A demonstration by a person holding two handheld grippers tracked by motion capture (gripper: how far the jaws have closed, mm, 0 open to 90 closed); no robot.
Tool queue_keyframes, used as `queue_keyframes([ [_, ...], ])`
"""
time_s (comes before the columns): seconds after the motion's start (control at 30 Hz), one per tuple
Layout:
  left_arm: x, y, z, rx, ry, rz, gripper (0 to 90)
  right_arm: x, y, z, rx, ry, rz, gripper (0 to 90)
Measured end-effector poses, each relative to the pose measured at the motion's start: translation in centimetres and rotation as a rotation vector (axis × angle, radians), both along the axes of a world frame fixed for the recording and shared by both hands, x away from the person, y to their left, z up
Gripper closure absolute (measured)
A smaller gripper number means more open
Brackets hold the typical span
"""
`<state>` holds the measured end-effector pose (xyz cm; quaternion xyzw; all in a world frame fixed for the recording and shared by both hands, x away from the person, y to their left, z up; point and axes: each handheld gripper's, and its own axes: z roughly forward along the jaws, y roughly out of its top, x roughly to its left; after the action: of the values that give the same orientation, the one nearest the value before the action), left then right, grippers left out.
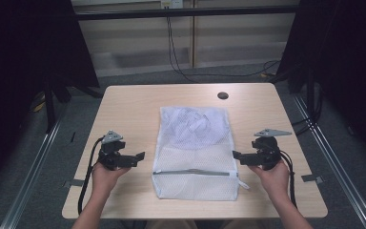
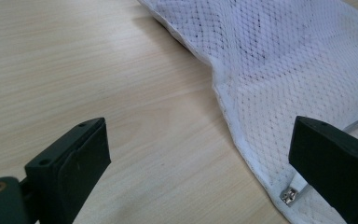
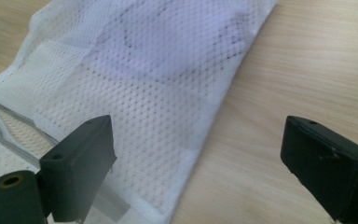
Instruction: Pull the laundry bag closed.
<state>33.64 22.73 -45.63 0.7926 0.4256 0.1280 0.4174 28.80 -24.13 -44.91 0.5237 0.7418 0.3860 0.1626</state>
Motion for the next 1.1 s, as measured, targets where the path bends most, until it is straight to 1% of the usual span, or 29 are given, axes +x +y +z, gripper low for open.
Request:
queue_keyframes([
  [0.1,-0.1,0.1,0.2,-0.003,-0.001,-0.010,4.9,0.1,0.9,0.0,-0.012,0.007,0.023,9.4],
  [0.13,-0.1,0.1,0.2,-0.007,0.000,-0.012,4.9,0.1,1.2,0.0,-0.014,0.003,0.029,9.4],
  [0.17,-0.1,0.1,0.2,-0.010,0.002,-0.015,4.9,0.2,1.5,0.0,-0.014,0.003,0.031,9.4],
  [0.2,-0.1,0.2,0.3,-0.010,0.004,-0.015,4.9,0.3,1.8,0.0,-0.008,0.015,0.034,9.4],
  [0.33,-0.2,0.3,0.3,-0.011,0.010,-0.018,4.9,0.6,3.1,0.2,-0.007,0.015,0.056,9.4],
  [0.47,-0.2,0.4,0.4,-0.017,0.011,-0.020,5.1,0.8,4.4,0.3,-0.001,0.031,0.074,9.4],
  [0.63,-0.3,0.4,0.5,-0.020,0.013,-0.026,5.4,1.0,5.8,0.5,-0.004,0.032,0.091,9.4],
  [0.8,-0.3,0.5,0.5,-0.021,0.013,-0.025,5.5,1.3,7.3,0.6,-0.003,0.037,0.121,10.1],
  [0.97,-0.3,0.5,0.6,-0.026,0.014,-0.027,5.5,1.5,8.5,0.6,0.007,0.044,0.133,10.1],
  [1.1,-0.4,0.6,0.7,-0.029,0.014,-0.025,5.5,1.7,9.4,0.5,0.005,0.054,0.148,10.3],
])
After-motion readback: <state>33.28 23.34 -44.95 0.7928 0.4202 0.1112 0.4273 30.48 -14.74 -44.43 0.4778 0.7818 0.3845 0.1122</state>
